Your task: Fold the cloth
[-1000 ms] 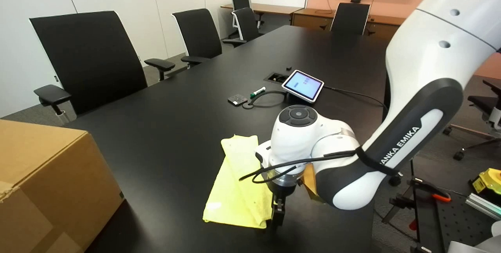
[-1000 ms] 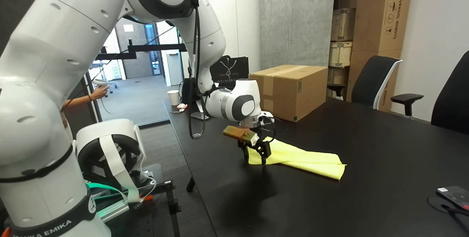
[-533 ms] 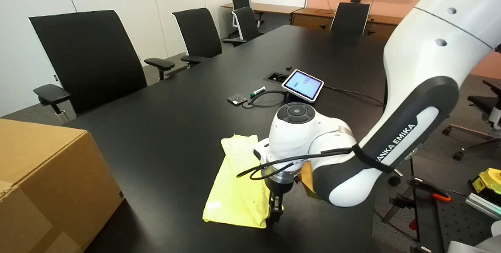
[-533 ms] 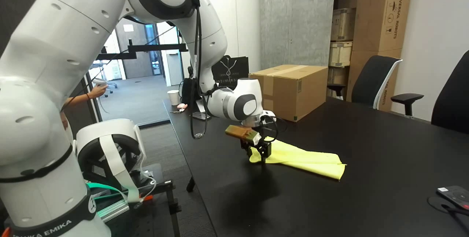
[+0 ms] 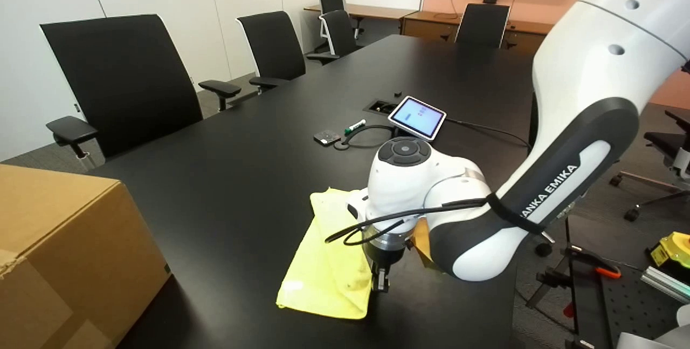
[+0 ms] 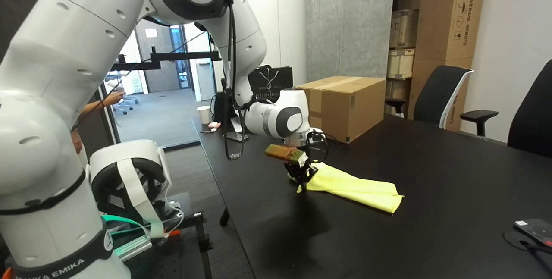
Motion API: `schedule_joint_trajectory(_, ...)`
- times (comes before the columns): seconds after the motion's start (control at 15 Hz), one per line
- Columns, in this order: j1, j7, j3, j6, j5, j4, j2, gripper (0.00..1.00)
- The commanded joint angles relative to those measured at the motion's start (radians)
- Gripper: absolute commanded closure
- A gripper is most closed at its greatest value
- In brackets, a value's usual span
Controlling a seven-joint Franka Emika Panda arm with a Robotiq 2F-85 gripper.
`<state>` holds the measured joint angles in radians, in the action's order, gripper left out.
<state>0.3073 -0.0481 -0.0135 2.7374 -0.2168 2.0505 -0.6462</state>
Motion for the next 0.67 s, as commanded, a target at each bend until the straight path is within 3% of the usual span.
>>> schedule_joint_trajectory(0.0,0.039,-0.014,0.026,-0.07,-0.06,0.015,0.048,0.86)
schedule_joint_trajectory(0.33,0.072,-0.038,0.034,-0.092,-0.136,-0.003,0.06,0.84)
schedule_joint_trajectory(0.6,0.098,-0.083,0.045,-0.069,-0.18,-0.015,0.066,0.88)
